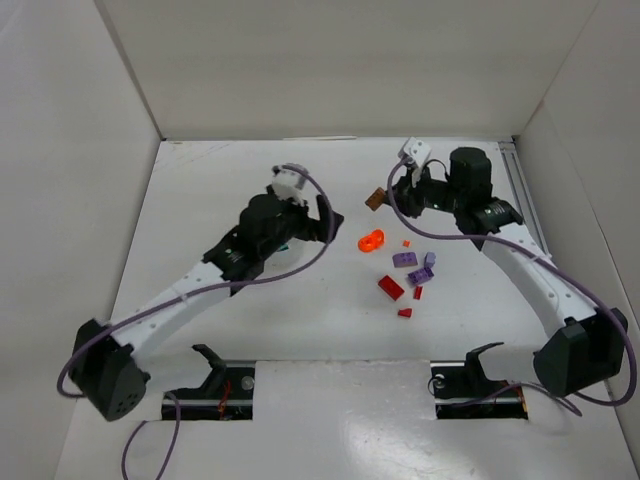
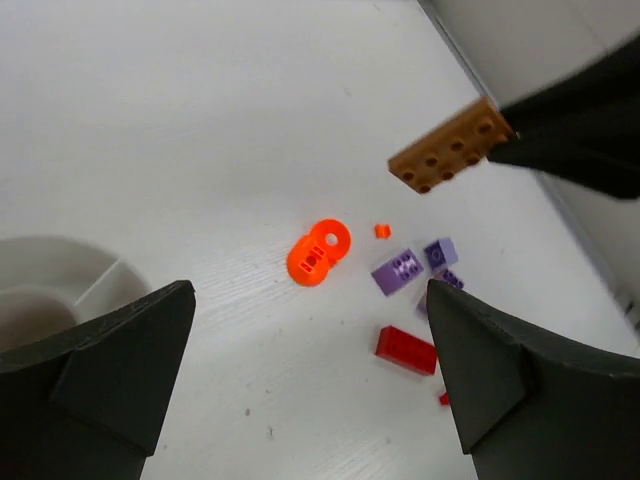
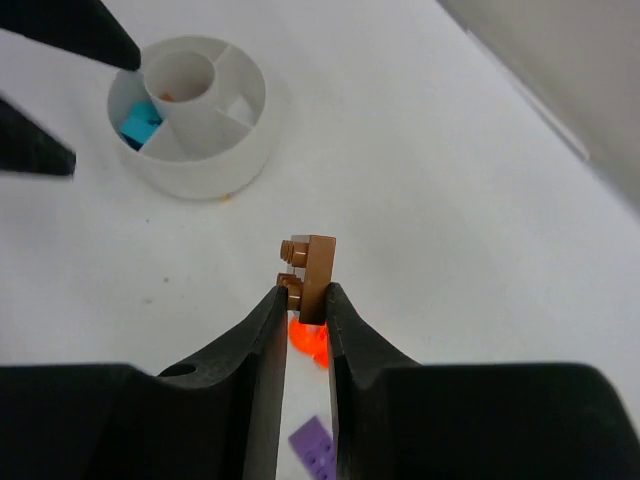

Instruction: Sort the legos into containers by color

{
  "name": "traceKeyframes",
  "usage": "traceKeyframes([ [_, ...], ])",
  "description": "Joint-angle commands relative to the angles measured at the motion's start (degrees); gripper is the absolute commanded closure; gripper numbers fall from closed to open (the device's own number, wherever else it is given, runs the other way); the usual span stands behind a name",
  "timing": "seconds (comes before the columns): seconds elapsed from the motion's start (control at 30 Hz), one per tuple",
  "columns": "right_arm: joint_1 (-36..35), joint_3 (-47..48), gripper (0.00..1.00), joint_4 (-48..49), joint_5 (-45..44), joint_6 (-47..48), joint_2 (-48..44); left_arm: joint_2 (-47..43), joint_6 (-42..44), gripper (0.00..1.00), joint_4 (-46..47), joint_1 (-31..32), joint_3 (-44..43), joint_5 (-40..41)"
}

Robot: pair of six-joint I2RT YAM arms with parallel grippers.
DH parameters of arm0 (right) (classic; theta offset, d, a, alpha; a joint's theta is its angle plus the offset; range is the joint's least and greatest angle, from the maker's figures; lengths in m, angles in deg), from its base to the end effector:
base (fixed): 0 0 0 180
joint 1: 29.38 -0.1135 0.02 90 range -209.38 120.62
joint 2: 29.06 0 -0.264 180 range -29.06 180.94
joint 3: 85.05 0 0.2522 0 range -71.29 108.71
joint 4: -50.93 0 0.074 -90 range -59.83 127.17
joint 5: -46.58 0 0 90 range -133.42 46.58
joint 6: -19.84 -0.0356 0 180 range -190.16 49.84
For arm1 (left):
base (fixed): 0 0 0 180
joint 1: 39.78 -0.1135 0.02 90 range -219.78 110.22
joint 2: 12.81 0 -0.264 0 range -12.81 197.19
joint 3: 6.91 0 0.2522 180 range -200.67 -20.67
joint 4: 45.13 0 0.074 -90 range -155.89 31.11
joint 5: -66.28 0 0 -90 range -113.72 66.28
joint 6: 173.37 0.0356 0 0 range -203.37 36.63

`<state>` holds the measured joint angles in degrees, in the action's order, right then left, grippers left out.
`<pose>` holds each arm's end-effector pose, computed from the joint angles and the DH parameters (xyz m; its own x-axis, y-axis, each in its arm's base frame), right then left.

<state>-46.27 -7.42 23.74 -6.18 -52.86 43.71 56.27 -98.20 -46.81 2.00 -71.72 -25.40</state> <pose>0.2691 0.1042 0.3481 -0.1190 -0.2836 -0.9515 -0.8403 0.5392 -0.0556 0.2127 -0.1915 0.3300 -0.2508 -0.1190 -0.9607 0.6450 0.7195 -0.2575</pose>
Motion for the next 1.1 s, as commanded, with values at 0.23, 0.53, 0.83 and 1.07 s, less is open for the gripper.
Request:
traceKeyframes([
  [0.23,-21.42,25.28,1.0,-7.04,-10.5,18.81,20.17,-23.19,-31.04,0.0,-29.56,-26.9,10.34,3.98],
  [0.53,-27.15,44.13,1.0,-8.89,-10.87,19.44,40.06,-29.35,-29.73,0.0,-28.77,-39.49,19.05,-7.92],
  [0.83,-28.2,50.38,1.0,-9.94,-16.05,18.03,47.89,-31.29,-29.73,0.0,-28.17,-39.49,20.2,-7.82],
  [1.07,-28.73,48.81,1.0,-10.56,-15.52,16.8,47.56,-30.24,-29.2,0.0,-27.64,-39.49,20.2,-8.43],
])
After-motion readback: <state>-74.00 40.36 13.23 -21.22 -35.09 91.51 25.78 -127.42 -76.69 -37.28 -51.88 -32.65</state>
